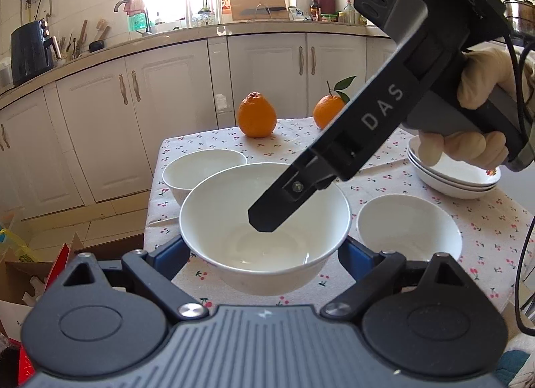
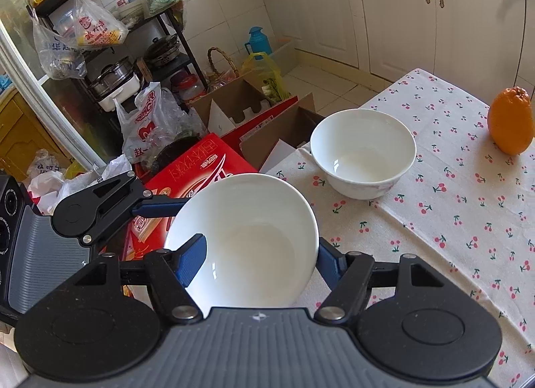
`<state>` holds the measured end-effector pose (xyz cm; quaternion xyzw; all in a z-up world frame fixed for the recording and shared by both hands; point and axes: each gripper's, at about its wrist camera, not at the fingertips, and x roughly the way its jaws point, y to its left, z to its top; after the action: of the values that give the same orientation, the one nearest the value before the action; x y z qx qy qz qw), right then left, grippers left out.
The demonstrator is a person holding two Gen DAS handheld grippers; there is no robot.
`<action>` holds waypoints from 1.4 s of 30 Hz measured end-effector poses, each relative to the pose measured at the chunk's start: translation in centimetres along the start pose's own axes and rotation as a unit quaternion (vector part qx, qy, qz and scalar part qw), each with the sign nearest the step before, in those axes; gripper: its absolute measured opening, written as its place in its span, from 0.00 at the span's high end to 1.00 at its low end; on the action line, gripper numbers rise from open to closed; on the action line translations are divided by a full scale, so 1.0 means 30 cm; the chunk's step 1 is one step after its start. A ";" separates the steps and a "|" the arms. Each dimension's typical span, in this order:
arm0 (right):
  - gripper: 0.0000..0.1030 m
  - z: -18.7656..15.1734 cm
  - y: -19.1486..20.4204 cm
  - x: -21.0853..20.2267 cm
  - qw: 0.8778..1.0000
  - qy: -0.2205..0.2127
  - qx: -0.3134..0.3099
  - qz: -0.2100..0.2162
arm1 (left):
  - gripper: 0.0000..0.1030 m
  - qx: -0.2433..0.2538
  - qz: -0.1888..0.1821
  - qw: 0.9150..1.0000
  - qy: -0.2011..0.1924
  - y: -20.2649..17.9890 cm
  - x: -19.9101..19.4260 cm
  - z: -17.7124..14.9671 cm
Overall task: Organize plates and bowls
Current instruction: 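Lift and carry the bowl with the right tool toward another bowl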
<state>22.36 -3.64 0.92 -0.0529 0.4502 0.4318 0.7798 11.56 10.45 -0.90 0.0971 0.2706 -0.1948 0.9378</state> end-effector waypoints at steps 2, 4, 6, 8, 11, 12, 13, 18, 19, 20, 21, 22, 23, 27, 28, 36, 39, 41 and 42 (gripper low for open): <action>0.27 -0.024 0.008 -0.029 1.000 -0.007 0.003 0.000 | 0.08 0.003 -0.002 1.000 -0.002 -0.019 -0.015 0.003; 0.27 -0.047 0.013 -0.052 1.000 -0.012 0.004 -0.001 | 0.08 0.005 -0.005 1.000 -0.002 -0.039 -0.028 0.007; 0.27 -0.072 0.013 -0.071 1.000 -0.014 0.008 -0.001 | 0.08 0.006 -0.010 1.000 0.000 -0.060 -0.038 0.008; 0.27 -0.093 0.013 -0.091 1.000 -0.016 0.013 0.000 | 0.08 0.010 -0.013 1.000 0.000 -0.084 -0.045 0.009; 0.27 -0.126 0.011 -0.123 1.000 -0.022 0.016 -0.003 | 0.08 0.013 -0.020 1.000 -0.002 -0.114 -0.054 0.015; 0.27 -0.137 0.009 -0.135 1.000 -0.025 0.017 -0.005 | 0.08 0.015 -0.022 1.000 -0.003 -0.123 -0.054 0.019; 0.27 -0.147 0.008 -0.146 0.999 -0.027 0.018 -0.007 | 0.08 0.018 -0.025 1.000 -0.004 -0.134 -0.054 0.021; 0.27 -0.194 -0.013 -0.199 0.999 -0.034 0.027 -0.020 | 0.08 0.030 -0.039 0.999 -0.007 -0.184 -0.047 0.036; 0.27 -0.200 -0.018 -0.207 0.999 -0.035 0.028 -0.023 | 0.08 0.032 -0.042 0.999 -0.008 -0.192 -0.044 0.039; 0.27 -0.207 -0.024 -0.216 0.998 -0.037 0.031 -0.027 | 0.08 0.033 -0.045 0.998 -0.008 -0.202 -0.037 0.043; 0.27 -0.215 -0.031 -0.225 0.998 -0.038 0.033 -0.030 | 0.08 0.035 -0.047 0.998 -0.009 -0.214 -0.037 0.043; 0.27 -0.222 -0.037 -0.234 0.998 -0.040 0.035 -0.032 | 0.08 0.035 -0.050 0.998 -0.010 -0.220 -0.030 0.046; 0.27 -0.230 -0.044 -0.241 0.998 -0.041 0.039 -0.034 | 0.08 0.036 -0.053 0.998 -0.011 -0.227 -0.025 0.049; 0.27 -0.259 -0.069 -0.265 0.997 -0.043 0.050 -0.043 | 0.08 0.039 -0.066 0.997 -0.010 -0.254 -0.001 0.060; 0.27 -0.264 -0.071 -0.269 0.997 -0.043 0.051 -0.046 | 0.08 0.040 -0.069 0.997 -0.010 -0.259 0.005 0.060; 0.27 -0.306 -0.106 -0.276 0.995 -0.040 0.068 -0.056 | 0.08 0.042 -0.086 0.995 0.000 -0.292 0.042 0.051; 0.27 -0.319 -0.120 -0.266 0.995 -0.041 0.078 -0.055 | 0.08 0.040 -0.090 0.995 0.005 -0.296 0.054 0.045; 0.27 -0.328 -0.126 -0.262 0.994 -0.038 0.083 -0.055 | 0.08 0.040 -0.093 0.995 0.010 -0.300 0.060 0.040; 0.27 -0.332 -0.127 -0.260 0.994 -0.036 0.084 -0.054 | 0.08 0.042 -0.094 0.995 0.012 -0.302 0.062 0.038</action>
<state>16.83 -15.57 -0.28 0.0035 0.4529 0.3512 0.8195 9.76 1.35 -1.67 0.1122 0.2812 -0.2923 0.9071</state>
